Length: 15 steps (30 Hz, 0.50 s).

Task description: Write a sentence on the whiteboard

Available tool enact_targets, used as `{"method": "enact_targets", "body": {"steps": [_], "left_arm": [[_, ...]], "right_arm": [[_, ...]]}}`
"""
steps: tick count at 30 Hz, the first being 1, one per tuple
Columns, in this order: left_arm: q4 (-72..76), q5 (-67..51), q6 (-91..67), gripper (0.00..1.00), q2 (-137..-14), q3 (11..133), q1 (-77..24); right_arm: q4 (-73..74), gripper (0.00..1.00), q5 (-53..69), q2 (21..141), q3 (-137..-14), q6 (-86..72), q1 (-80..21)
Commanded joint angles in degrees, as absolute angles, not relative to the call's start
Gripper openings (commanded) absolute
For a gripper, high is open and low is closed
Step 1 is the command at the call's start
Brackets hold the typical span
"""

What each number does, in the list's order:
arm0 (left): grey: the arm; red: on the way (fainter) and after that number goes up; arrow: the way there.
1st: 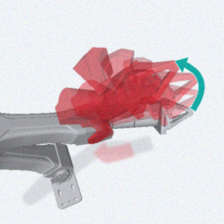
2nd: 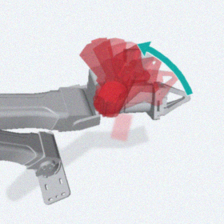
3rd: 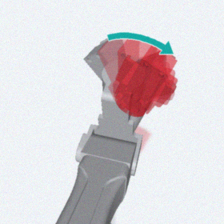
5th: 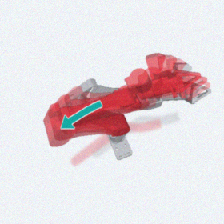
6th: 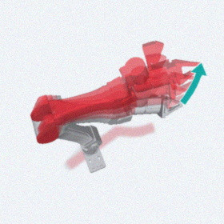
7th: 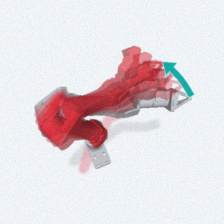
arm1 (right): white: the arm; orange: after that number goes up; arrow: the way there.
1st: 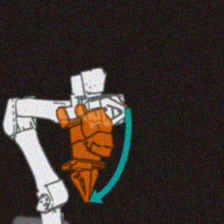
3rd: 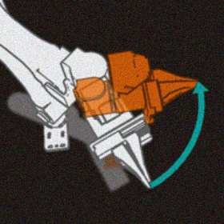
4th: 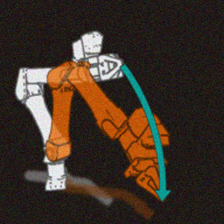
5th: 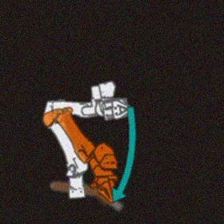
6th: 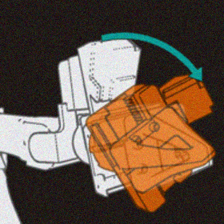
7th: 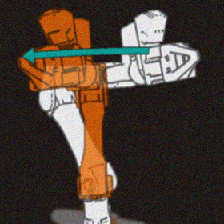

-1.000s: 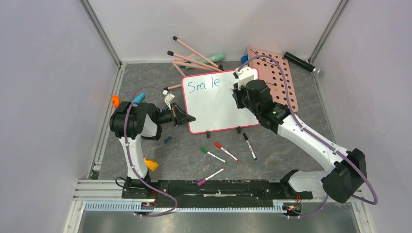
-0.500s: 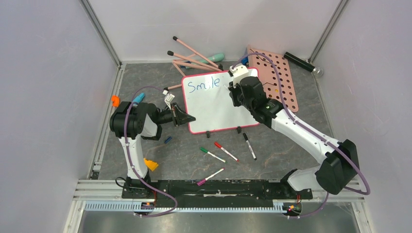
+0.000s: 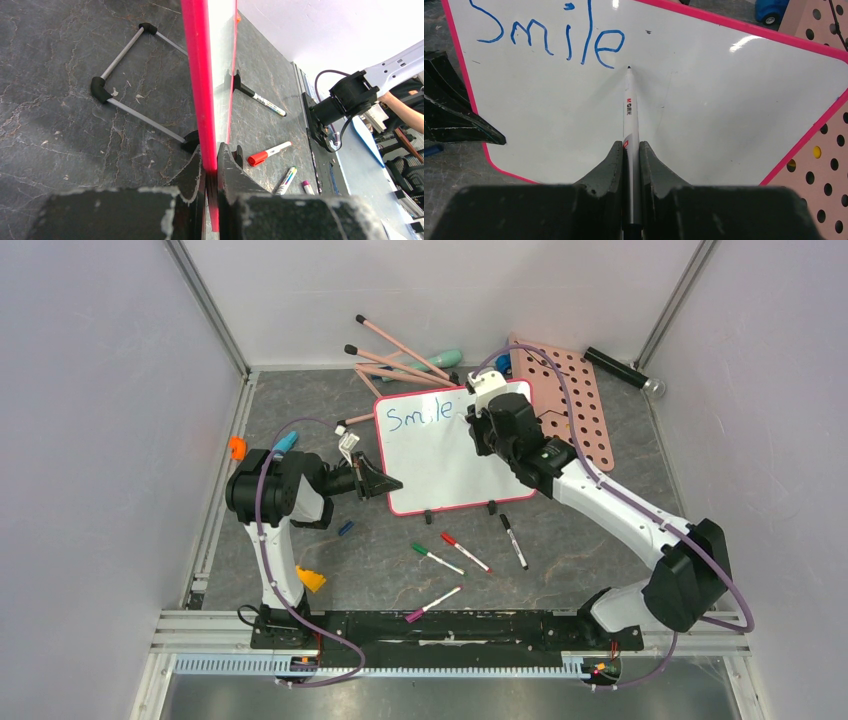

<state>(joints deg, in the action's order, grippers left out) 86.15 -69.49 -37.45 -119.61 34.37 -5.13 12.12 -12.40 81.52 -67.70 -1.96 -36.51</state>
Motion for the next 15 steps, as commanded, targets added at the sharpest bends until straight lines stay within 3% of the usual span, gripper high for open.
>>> {"method": "enact_targets", "body": {"steps": [1,15], "left_arm": [[89.21,-65.03,-21.61,0.02,-122.05,33.66,-5.22],[89.21,-65.08,-21.61,0.02,-121.99,33.66,-5.21]], "right_arm": [[11.64,0.0,-13.72,81.92,-69.9,-2.13,-36.31],[13.12,0.0,-15.11,80.72,-67.29,-2.15,-36.14]]}}
